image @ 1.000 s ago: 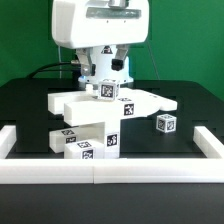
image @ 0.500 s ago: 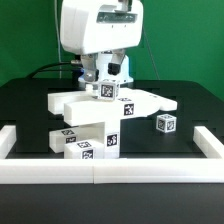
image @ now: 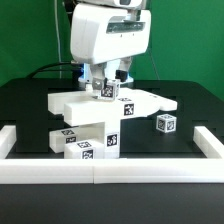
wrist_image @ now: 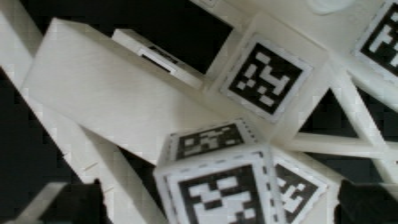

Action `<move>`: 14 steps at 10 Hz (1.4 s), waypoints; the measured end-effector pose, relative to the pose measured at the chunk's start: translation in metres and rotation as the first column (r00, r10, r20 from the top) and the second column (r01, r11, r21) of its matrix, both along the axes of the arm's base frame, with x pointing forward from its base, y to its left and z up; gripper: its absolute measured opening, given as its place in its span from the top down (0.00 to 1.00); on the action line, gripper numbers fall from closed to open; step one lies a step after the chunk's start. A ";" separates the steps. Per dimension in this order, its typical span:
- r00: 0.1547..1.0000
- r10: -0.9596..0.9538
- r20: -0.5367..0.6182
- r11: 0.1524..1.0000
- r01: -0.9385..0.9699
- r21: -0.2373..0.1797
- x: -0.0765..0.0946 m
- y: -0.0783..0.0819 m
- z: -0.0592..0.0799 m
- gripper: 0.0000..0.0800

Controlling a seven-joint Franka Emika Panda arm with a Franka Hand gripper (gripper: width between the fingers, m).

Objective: Assemble chair

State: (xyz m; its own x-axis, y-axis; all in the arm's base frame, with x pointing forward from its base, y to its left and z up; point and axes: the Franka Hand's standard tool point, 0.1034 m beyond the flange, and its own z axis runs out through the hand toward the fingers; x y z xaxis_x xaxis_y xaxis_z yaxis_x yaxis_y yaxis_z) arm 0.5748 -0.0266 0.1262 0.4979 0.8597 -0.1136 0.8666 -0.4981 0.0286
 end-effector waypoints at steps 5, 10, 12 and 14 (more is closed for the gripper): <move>0.998 -0.060 0.007 0.998 0.060 -0.002 0.000 -0.003 0.000 0.64; 0.917 -0.397 0.047 0.918 0.397 -0.003 0.000 -0.003 0.000 0.64; 0.839 -0.541 0.066 0.841 0.542 0.002 0.000 -0.003 0.000 0.64; 0.762 -0.642 0.080 0.765 0.644 0.007 0.000 -0.002 0.000 0.64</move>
Offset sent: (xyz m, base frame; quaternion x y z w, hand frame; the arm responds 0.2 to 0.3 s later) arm 0.0000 0.0000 0.0000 0.0000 0.0000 0.0650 0.9979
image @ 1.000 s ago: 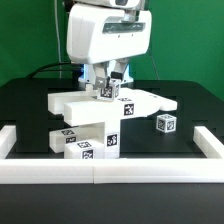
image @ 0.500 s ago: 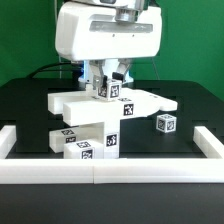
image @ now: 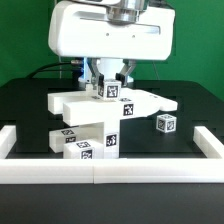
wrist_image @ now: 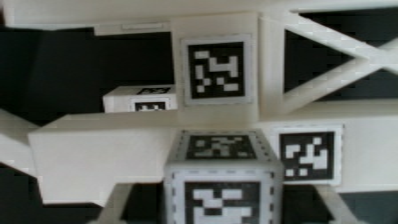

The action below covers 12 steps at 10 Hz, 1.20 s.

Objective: Assemble chair

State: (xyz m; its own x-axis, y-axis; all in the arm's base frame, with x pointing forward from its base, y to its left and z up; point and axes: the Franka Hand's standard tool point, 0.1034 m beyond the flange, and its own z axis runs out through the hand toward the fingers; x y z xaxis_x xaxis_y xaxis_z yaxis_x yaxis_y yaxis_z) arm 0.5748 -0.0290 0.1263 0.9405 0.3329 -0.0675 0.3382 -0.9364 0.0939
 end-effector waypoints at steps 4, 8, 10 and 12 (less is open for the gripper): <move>0.956 -0.292 0.034 0.956 0.292 -0.003 0.000 0.001 0.000 0.64; 0.827 -0.558 0.067 0.829 0.559 0.002 0.000 0.001 0.000 0.64; 0.747 -0.660 0.080 0.750 0.662 0.009 0.000 0.002 0.000 0.64; 0.631 -0.770 0.095 0.635 0.772 0.019 0.000 0.002 0.000 0.64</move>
Offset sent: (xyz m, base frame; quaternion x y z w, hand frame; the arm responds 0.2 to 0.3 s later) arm 0.0000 0.0000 0.0000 0.0000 0.0000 0.1938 0.9810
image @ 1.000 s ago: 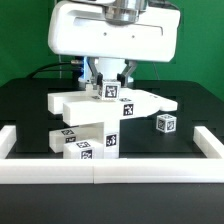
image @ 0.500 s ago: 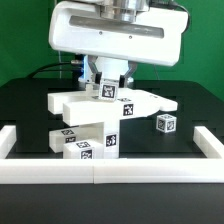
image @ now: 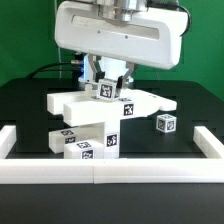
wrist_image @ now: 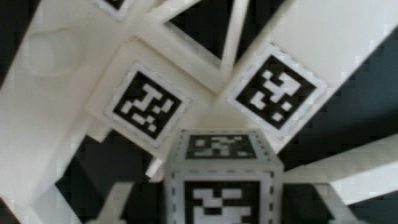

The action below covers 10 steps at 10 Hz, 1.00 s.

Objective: Assemble chair

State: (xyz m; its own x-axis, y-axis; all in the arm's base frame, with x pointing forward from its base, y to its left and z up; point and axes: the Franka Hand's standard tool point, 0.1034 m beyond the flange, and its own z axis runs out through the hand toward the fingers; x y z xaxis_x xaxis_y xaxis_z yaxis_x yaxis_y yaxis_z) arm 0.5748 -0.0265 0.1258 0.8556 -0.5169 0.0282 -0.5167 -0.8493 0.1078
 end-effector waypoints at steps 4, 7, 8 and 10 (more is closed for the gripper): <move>0.998 -0.066 0.008 0.998 0.066 -0.002 0.000 0.000 0.000 0.36; 0.988 0.152 -0.010 0.988 -0.152 0.006 0.000 0.000 0.002 0.20; 0.967 0.254 -0.019 0.967 -0.254 0.012 0.000 -0.002 0.003 0.20; 0.919 0.393 -0.032 0.919 -0.393 0.020 0.000 -0.003 0.002 0.19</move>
Offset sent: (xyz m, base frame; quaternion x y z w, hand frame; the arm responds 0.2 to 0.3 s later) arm 0.0000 0.0000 0.0000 0.0000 0.0000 0.0000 1.0000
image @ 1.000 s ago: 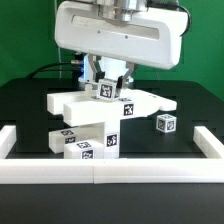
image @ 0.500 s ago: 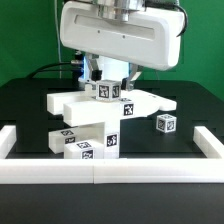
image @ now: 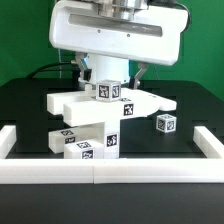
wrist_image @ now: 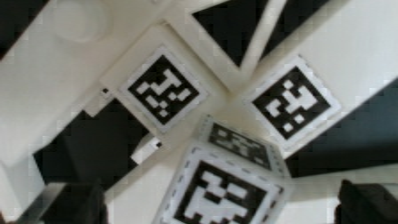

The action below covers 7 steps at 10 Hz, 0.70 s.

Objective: Assemble chair

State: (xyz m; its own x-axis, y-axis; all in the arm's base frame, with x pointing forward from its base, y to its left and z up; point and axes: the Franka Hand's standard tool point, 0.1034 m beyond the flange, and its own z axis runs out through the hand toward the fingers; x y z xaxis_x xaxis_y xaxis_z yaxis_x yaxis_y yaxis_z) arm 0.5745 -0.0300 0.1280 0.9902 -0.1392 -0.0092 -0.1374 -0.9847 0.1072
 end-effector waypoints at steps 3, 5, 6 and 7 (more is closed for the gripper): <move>0.980 0.195 -0.024 0.981 -0.195 0.004 -0.001 -0.002 -0.002 0.19; 0.948 0.316 -0.038 0.949 -0.316 0.009 -0.001 -0.003 -0.002 0.19; 0.916 0.398 -0.046 0.917 -0.397 0.016 -0.001 -0.003 -0.001 0.19; 0.889 0.456 -0.050 0.890 -0.455 0.021 -0.001 -0.002 -0.001 0.19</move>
Offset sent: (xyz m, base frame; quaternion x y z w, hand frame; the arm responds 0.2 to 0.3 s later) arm 0.0000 0.0000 0.0000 0.0000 0.0000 -0.1938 0.9810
